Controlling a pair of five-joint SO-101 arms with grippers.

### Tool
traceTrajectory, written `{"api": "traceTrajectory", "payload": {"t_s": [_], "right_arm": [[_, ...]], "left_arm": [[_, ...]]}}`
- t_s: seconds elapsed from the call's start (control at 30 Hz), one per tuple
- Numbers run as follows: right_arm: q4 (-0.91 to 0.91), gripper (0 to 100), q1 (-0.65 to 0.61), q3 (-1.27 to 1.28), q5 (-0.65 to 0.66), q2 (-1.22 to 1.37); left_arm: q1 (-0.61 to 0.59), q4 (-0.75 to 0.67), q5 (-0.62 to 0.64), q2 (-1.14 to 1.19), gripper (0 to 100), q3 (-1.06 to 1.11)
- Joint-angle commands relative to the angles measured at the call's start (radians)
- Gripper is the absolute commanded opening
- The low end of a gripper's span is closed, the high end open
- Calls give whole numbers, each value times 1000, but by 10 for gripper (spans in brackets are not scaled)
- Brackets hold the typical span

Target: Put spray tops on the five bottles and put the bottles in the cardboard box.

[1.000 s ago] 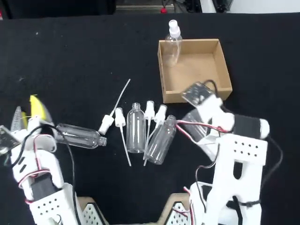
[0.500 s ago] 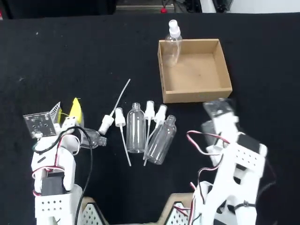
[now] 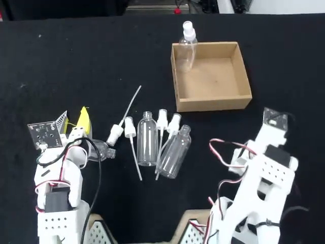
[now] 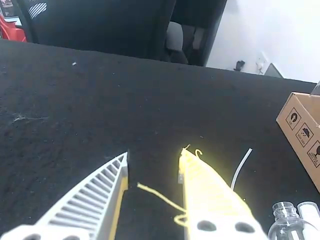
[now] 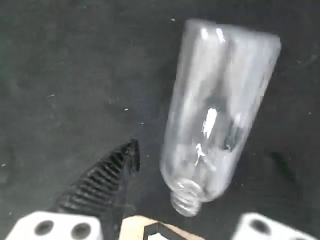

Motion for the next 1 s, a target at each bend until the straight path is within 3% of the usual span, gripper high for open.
{"api": "traceTrajectory", "payload": {"t_s": [0.0,0.13,0.3,0.43,0.6,0.77,0.97], "right_arm": [[57,448,-35,-136,12,-22],[98,422,-31,-246,293,-25],[94,293,28,-277,965,-28],[41,257,233,-274,1419,-27],[17,260,463,-229,1863,-27],[2,260,577,-127,2148,-28],[-245,261,585,64,2199,-28]], "left_arm": [[-1,3,-31,-8,162,21],[5,3,-104,-6,162,21],[7,3,-112,-6,162,21],[7,3,-115,-6,162,21],[8,3,-114,-6,162,21],[10,3,-110,-6,162,21],[10,3,-112,-6,162,21]]}}
